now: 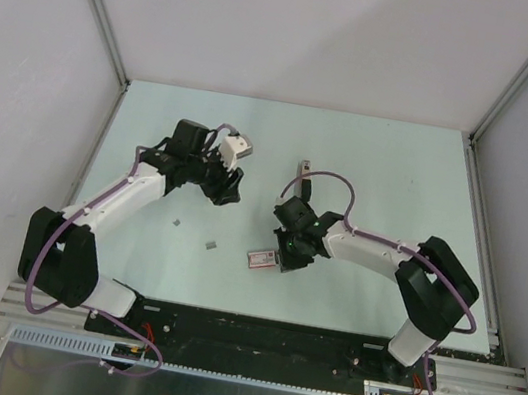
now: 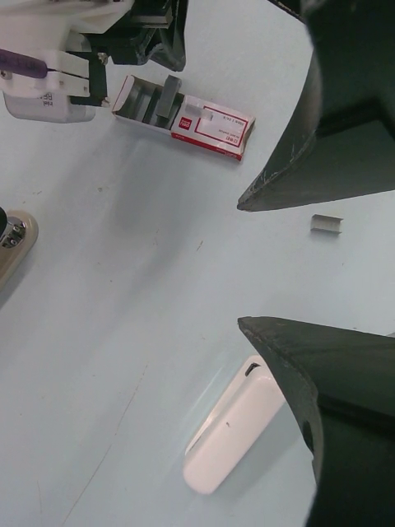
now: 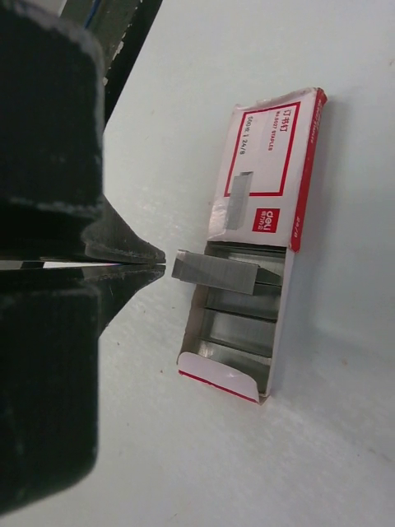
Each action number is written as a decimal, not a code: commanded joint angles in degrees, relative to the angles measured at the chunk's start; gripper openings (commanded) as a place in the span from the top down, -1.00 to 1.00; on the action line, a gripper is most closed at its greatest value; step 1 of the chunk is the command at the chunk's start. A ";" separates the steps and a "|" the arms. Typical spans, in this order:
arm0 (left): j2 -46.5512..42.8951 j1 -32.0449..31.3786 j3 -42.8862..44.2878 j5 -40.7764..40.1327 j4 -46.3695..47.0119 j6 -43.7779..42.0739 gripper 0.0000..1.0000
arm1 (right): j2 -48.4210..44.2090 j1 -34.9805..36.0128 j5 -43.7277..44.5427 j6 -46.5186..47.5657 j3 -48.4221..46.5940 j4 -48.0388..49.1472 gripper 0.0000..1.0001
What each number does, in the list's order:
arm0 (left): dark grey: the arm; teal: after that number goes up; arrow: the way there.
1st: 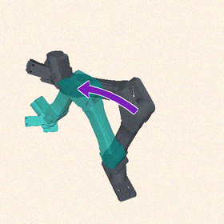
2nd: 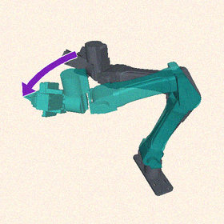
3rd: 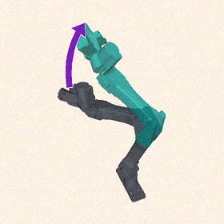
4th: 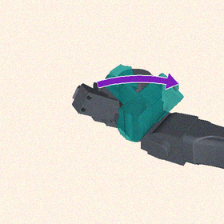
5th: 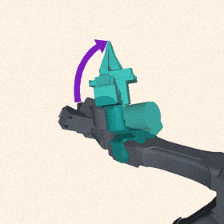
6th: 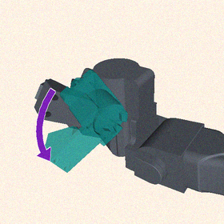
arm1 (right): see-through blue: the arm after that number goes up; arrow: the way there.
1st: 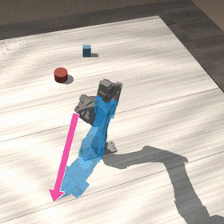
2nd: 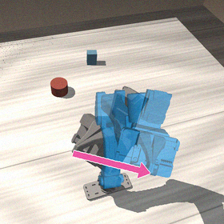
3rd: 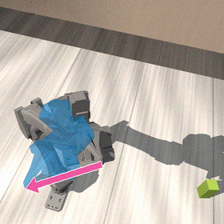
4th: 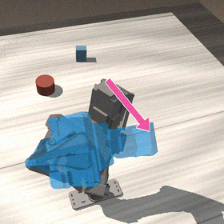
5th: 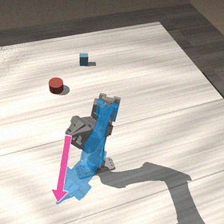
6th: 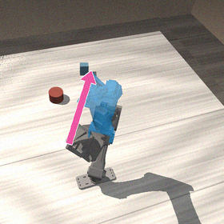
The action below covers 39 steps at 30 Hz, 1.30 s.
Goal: Unload the staples from the stapler
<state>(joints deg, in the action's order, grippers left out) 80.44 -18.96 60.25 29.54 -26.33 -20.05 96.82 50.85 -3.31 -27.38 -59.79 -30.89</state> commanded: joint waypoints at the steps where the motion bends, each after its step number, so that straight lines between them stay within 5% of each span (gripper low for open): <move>1: -1.90 0.73 -0.56 0.72 -0.06 -1.95 -0.17 | 0.84 -0.22 0.18 -0.05 0.15 2.67 1.00; 39: -2.21 1.27 -2.65 2.21 -0.26 -2.55 -0.16 | 1.24 -1.46 3.17 2.17 -4.81 2.55 1.00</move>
<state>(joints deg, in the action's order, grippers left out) 80.44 -18.06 57.93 29.78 -26.72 -20.64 98.98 49.47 -1.10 -25.89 -62.48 -27.46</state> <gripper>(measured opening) 0.580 0.007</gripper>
